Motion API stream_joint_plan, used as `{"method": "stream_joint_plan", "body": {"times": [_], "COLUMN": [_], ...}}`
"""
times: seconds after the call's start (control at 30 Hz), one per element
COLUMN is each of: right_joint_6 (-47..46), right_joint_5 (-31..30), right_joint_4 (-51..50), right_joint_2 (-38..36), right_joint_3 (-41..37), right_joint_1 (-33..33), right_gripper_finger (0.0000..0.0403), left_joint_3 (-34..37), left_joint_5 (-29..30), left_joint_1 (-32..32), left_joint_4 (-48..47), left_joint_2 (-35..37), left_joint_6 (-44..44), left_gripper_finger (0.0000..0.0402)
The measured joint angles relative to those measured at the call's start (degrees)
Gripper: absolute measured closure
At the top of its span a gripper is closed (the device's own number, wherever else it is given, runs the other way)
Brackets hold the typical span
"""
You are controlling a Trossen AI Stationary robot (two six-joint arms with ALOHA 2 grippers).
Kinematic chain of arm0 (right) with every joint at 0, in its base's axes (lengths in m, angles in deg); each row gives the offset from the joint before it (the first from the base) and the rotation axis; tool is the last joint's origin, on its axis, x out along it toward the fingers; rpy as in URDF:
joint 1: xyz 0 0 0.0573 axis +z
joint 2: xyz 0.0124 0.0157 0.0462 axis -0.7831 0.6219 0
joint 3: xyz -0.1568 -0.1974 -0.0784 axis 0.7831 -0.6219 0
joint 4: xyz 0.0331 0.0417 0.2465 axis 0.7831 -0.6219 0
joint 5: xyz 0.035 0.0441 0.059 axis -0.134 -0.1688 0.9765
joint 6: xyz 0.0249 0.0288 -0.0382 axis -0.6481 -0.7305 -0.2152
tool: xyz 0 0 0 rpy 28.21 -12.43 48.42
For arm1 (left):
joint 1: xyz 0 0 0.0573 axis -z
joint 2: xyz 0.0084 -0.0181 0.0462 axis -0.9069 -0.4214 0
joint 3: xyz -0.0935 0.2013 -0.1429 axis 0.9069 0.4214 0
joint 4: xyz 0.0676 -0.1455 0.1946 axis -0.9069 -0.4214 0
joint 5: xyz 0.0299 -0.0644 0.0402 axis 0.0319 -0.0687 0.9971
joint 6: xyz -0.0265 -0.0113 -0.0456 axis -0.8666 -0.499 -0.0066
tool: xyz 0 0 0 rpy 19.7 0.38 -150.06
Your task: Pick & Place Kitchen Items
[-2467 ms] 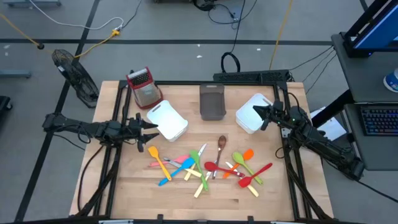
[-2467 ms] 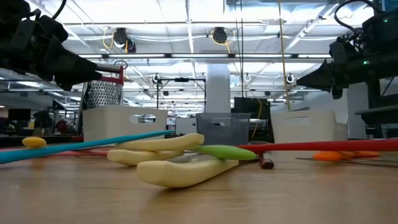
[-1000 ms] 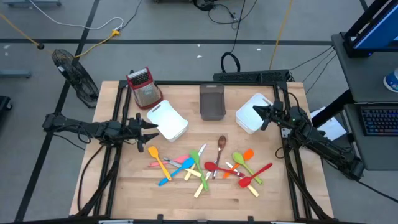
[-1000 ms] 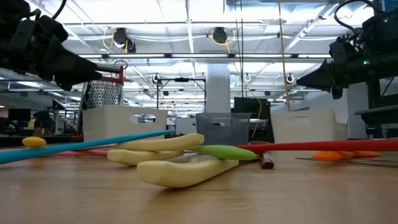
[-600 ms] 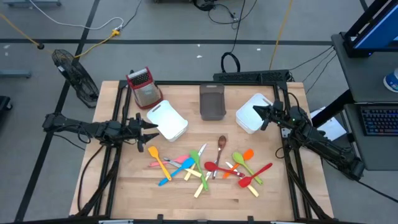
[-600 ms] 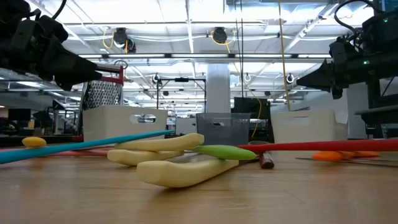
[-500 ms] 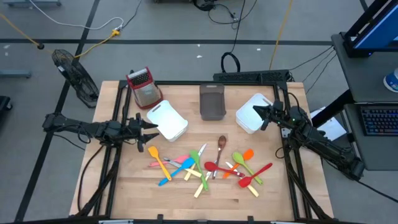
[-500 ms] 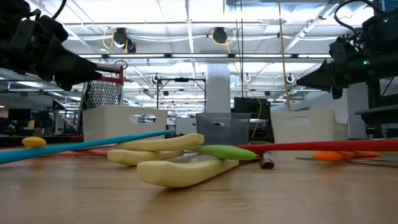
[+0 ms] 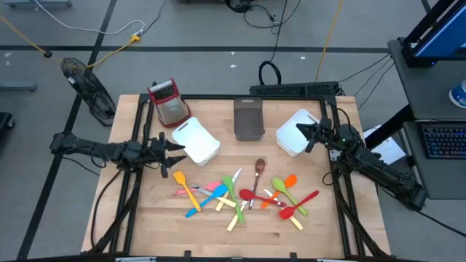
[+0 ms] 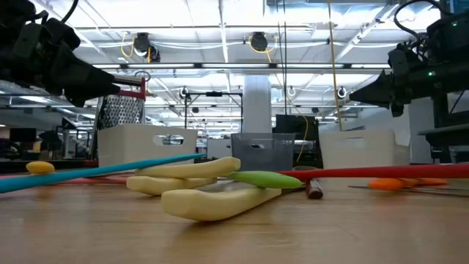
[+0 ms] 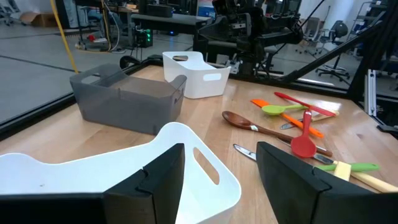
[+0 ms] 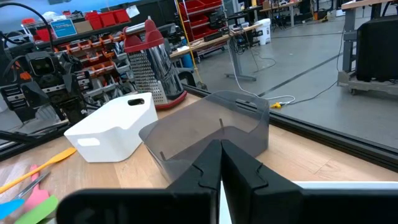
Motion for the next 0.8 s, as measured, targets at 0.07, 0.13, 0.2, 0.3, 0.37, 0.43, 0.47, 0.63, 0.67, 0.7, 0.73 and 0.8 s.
{"method": "stream_joint_plan", "body": {"times": [0.07,0.13,0.2,0.3,0.37,0.43,0.47,0.63,0.67,0.7,0.73,0.8], "right_joint_6": [-0.01,-0.01,-0.01,-0.01,-0.01,-0.01,-0.01,-0.45,-1.65,-3.54,-5.67,-9.54], "right_joint_5": [0.01,0.01,0.00,0.02,0.15,0.16,0.15,0.14,0.14,0.12,0.12,0.08], "right_joint_4": [-0.01,0.01,0.01,0.65,1.47,2.23,2.20,2.40,2.46,2.49,2.50,2.48], "right_joint_2": [-0.02,0.00,0.00,-0.02,-0.01,-0.02,-0.02,0.00,0.00,0.00,0.00,0.00], "right_joint_3": [0.00,0.00,0.00,-0.01,-0.02,-0.02,-0.02,-0.02,-0.02,-0.02,-0.02,-0.02], "right_joint_1": [0.00,0.00,-0.01,-0.01,0.00,0.00,0.00,0.00,0.00,0.00,0.00,0.00], "right_gripper_finger": [0.0399,0.0399,0.0399,0.0399,0.0399,0.0399,0.0399,0.0399,0.0399,0.0399,0.0399,0.0399], "left_joint_3": [0.01,-0.01,-0.01,-0.01,0.01,0.01,0.01,0.00,0.00,-0.01,-0.01,0.00], "left_joint_5": [0.00,0.00,0.00,0.00,0.00,0.00,0.00,0.00,0.00,0.00,0.00,0.05], "left_joint_1": [-0.01,-0.01,-0.01,0.00,-0.02,-0.02,-0.02,-0.01,0.00,0.00,-0.02,-0.02], "left_joint_4": [0.01,0.01,0.00,0.00,0.01,-0.01,0.01,-0.01,0.00,0.01,0.01,0.01], "left_joint_2": [0.01,0.01,0.00,0.00,0.01,-0.01,0.00,-0.01,0.00,0.01,0.01,0.01], "left_joint_6": [0.02,0.02,0.02,0.01,0.00,0.00,0.01,0.28,0.28,0.28,0.28,0.61], "left_gripper_finger": [0.0197,0.0197,0.0197,0.0197,0.0197,0.0197,0.0197,0.0197,0.0197,0.0197,0.0197,0.0197]}}
